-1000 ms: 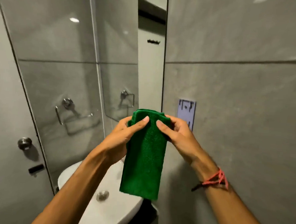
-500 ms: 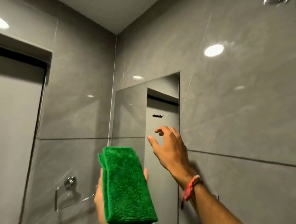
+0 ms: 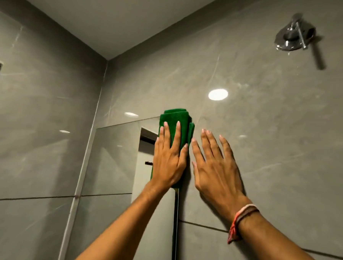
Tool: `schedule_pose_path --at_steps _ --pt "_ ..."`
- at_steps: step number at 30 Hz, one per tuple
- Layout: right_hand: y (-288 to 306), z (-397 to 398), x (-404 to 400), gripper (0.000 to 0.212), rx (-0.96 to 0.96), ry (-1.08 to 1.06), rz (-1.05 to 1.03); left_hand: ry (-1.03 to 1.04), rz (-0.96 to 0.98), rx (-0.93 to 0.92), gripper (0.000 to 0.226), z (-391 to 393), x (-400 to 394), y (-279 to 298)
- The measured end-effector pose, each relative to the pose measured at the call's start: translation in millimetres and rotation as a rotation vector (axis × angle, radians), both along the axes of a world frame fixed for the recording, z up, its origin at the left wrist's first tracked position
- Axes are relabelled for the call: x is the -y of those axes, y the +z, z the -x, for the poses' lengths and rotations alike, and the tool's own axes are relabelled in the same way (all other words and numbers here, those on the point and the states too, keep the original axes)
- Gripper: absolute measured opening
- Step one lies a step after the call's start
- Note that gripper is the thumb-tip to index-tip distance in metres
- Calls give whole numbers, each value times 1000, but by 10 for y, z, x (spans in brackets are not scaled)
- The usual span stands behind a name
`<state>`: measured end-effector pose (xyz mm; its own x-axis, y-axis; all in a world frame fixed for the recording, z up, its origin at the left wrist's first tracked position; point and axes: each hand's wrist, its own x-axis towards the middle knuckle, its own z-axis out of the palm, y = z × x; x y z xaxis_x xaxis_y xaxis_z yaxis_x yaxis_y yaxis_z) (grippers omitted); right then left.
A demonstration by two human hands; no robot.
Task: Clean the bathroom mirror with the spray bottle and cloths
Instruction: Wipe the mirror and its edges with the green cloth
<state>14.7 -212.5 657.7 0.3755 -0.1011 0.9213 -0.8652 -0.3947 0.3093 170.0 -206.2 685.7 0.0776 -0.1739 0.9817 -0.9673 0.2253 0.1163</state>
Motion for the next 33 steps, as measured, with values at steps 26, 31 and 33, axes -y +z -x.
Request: schedule_pose_path --at_steps 26,31,33 --pt "122 -411 77 63 23 -58 121 49 6 -1043 58 -3229 565 -1787" --pt "92 -399 120 62 3 -42 116 186 -131 -1402 57 -2620 452 -3655" --pt "91 -413 106 62 1 -28 119 164 -151 -1494 55 -2304 392 -3961"
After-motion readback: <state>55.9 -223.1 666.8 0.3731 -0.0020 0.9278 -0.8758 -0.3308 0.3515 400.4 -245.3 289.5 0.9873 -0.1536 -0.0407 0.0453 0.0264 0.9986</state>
